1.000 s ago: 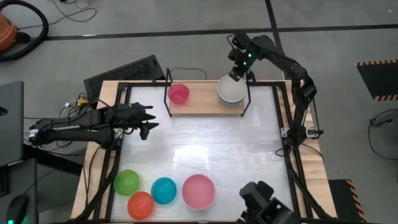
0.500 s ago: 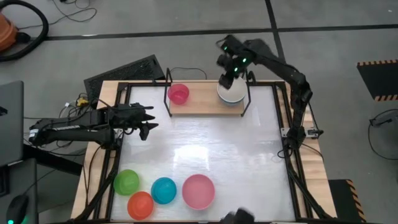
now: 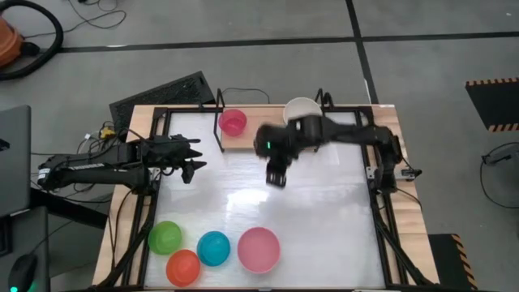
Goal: Place and stack bowls onto a shelf
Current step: Stack the large pink bowl on top of the large white bowl on the shelf
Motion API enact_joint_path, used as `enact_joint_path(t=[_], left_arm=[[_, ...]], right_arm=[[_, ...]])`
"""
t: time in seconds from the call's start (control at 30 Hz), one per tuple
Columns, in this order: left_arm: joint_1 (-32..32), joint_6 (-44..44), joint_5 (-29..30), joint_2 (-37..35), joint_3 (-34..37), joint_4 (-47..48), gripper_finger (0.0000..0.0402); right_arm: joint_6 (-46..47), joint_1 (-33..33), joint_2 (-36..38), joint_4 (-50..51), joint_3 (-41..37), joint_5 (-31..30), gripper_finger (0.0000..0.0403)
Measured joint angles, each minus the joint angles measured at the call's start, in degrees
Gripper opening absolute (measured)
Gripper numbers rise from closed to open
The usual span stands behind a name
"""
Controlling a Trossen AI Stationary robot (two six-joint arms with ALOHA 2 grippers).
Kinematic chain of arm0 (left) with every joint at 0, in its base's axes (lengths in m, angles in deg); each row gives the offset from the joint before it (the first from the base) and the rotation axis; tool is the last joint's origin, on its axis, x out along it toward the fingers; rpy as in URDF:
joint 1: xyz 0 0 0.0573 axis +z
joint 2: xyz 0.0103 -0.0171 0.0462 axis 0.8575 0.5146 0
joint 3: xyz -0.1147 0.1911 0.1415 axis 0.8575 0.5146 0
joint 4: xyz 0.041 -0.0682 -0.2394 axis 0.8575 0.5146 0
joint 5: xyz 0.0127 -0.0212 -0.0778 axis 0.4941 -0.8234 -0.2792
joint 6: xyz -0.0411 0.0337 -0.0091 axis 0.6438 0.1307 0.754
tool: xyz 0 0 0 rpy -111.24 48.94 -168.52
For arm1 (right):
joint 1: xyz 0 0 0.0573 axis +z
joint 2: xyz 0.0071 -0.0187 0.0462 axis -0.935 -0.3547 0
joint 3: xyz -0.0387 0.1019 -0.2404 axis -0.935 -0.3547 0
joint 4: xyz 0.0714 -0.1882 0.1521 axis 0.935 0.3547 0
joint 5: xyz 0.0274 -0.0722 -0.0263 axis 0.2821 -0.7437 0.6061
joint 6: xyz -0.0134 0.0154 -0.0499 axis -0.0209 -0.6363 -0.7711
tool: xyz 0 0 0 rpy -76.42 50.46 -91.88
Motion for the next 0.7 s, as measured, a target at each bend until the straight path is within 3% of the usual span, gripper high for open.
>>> enact_joint_path(t=[0.33,0.47,0.7], left_arm=[[0.0,0.0,0.1,0.0,0.0,0.0,0.0199],[0.0,-0.2,0.1,0.0,0.0,-0.1,0.0199],[0.0,-1.9,0.2,0.0,0.0,-1.1,0.0199]], right_arm=[[17.7,14.3,-1.5,-6.9,0.1,-8.0,0.0171],[23.0,17.4,-4.6,-6.7,0.1,-7.9,0.0199],[23.2,18.0,-10.8,-2.5,0.0,-5.4,0.0240]])
